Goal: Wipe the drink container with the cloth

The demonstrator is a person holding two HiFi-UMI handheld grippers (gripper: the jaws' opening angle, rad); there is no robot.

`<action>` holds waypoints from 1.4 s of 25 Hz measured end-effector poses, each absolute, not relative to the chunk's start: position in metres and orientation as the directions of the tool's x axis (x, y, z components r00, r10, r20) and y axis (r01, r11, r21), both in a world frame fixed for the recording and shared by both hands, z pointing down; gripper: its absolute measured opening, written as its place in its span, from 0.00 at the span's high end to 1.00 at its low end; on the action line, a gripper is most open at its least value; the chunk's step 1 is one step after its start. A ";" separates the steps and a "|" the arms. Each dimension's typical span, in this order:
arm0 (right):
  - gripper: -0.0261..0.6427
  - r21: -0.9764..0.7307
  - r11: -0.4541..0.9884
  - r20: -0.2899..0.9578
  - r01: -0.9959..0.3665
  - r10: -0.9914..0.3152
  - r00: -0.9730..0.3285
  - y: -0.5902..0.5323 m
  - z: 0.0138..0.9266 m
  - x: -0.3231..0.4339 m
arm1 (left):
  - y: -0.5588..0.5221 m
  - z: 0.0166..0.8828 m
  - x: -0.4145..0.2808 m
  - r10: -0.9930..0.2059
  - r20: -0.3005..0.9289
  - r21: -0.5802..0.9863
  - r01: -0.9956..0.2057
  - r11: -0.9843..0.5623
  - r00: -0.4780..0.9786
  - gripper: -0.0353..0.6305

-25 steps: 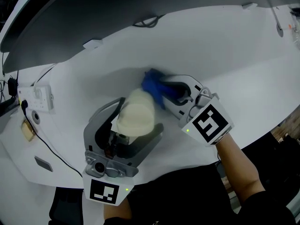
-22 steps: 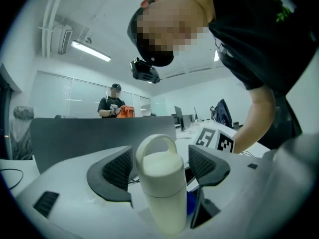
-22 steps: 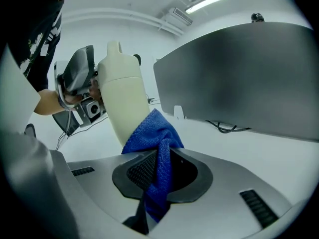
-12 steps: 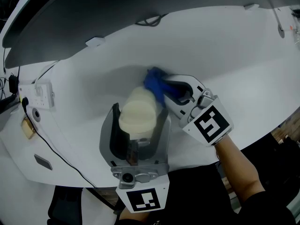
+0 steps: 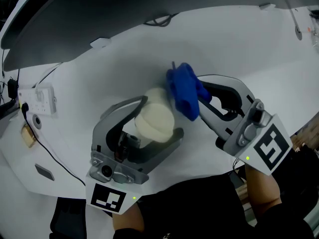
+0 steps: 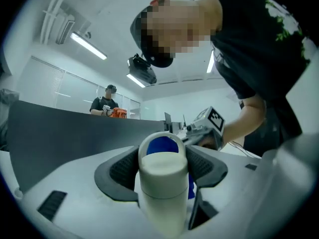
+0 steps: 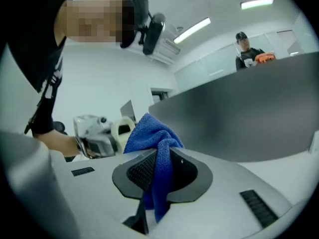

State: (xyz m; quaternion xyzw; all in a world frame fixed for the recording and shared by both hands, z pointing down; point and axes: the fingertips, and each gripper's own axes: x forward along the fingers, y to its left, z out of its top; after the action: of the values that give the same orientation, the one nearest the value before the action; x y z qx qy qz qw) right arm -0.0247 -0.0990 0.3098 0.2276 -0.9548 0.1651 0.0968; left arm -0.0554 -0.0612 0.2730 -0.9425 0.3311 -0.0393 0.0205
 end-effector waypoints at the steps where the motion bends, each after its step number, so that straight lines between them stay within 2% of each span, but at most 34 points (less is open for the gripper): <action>1: 0.90 -0.245 0.865 0.209 -0.437 -0.393 -0.895 -0.099 0.292 -0.025 | -0.062 0.273 -0.055 -0.619 0.056 -0.060 -0.616 -0.785 0.783 0.52; 4: 0.90 -0.172 0.924 0.122 -0.341 -0.323 -0.938 -0.091 0.265 -0.039 | -0.063 0.274 -0.056 -0.612 0.045 -0.048 -0.611 -0.790 0.789 0.52; 6: 0.90 -0.160 0.934 0.140 -0.320 -0.300 -0.944 -0.087 0.273 -0.047 | -0.063 0.273 -0.057 -0.609 0.036 -0.037 -0.608 -0.793 0.792 0.52; 10: 0.90 -0.168 0.910 0.199 -0.379 -0.345 -0.917 -0.089 0.310 -0.048 | -0.064 0.273 -0.057 -0.608 0.014 -0.010 -0.608 -0.794 0.793 0.52; 12: 0.90 -0.135 0.900 0.290 -0.414 -0.363 -0.885 -0.089 0.339 -0.047 | -0.064 0.274 -0.057 -0.614 0.004 0.005 -0.614 -0.790 0.790 0.52; 14: 0.90 -0.144 0.874 0.456 -0.464 -0.358 -0.815 -0.085 0.380 -0.042 | -0.064 0.274 -0.058 -0.616 -0.004 0.014 -0.616 -0.788 0.788 0.52; 16: 0.90 -0.134 0.861 0.555 -0.490 -0.344 -0.757 -0.083 0.406 -0.042 | -0.065 0.274 -0.058 -0.617 -0.009 0.018 -0.617 -0.787 0.787 0.52; 20: 0.90 -0.149 0.857 0.523 -0.494 -0.356 -0.775 -0.084 0.413 -0.044 | -0.065 0.277 -0.057 -0.636 0.014 0.001 -0.636 -0.772 0.772 0.52; 23: 0.90 -0.181 0.848 0.510 -0.499 -0.353 -0.784 -0.084 0.414 -0.044 | -0.063 0.286 -0.053 -0.669 0.111 -0.064 -0.666 -0.743 0.735 0.51; 25: 0.90 -0.187 0.845 0.506 -0.500 -0.354 -0.787 -0.085 0.414 -0.045 | -0.061 0.289 -0.051 -0.709 0.159 -0.095 -0.704 -0.703 0.687 0.45; 30: 0.90 -0.174 0.843 0.509 -0.510 -0.366 -0.779 -0.085 0.415 -0.046 | -0.069 0.282 -0.060 -0.888 0.154 -0.046 -0.895 -0.444 0.433 0.45; 35: 0.90 -0.176 0.836 0.498 -0.520 -0.380 -0.779 -0.086 0.414 -0.046 | -0.075 0.279 -0.067 -0.957 0.150 -0.054 -0.965 -0.257 0.247 0.45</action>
State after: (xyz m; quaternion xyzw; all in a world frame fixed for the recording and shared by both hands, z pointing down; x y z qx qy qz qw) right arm -0.0461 -0.0855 0.4140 0.2417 -0.9306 0.1540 0.2278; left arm -0.0672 -0.0746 0.2787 -0.7892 0.6089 -0.0763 -0.0245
